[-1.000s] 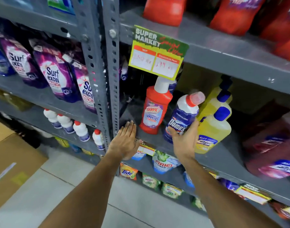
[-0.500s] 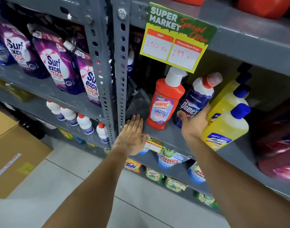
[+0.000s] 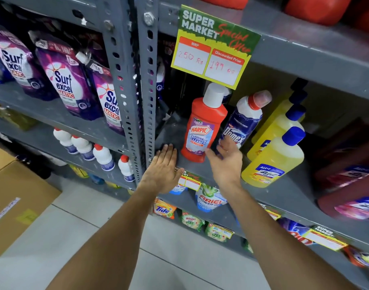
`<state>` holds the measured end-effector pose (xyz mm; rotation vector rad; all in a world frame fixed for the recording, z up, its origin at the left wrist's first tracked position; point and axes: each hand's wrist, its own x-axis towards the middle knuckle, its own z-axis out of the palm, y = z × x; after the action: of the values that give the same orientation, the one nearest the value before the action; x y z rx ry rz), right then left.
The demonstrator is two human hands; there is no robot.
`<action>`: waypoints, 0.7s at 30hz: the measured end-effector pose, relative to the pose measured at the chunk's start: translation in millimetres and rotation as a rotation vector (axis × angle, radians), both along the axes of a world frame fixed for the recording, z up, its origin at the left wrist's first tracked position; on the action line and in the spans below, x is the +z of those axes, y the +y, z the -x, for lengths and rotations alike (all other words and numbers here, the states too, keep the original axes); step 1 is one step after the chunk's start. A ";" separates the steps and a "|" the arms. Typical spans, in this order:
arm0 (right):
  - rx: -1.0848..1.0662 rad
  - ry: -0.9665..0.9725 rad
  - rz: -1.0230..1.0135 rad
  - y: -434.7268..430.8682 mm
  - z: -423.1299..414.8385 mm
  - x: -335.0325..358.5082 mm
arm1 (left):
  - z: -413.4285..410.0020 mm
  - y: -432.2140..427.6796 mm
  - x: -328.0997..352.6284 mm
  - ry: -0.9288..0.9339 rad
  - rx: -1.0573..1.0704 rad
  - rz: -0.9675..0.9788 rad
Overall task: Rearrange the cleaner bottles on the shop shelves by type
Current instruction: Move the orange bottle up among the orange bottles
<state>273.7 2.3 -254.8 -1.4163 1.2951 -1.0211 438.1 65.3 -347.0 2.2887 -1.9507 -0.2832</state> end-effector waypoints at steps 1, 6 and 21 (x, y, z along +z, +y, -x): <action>0.098 -0.031 0.018 -3.1 -1.3 8.7 | 0.1 0.0 -0.2 0.004 0.002 0.001; 0.271 0.064 0.087 -24.5 -11.0 31.8 | -0.4 -1.6 -1.6 -0.005 0.006 -0.022; 0.272 0.175 0.212 9.4 58.0 41.3 | 31.3 21.5 16.7 0.053 0.088 0.175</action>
<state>215.7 11.7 -213.5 -1.8226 1.1010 -0.8844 406.9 86.8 -330.3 2.2234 -1.7689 -0.1556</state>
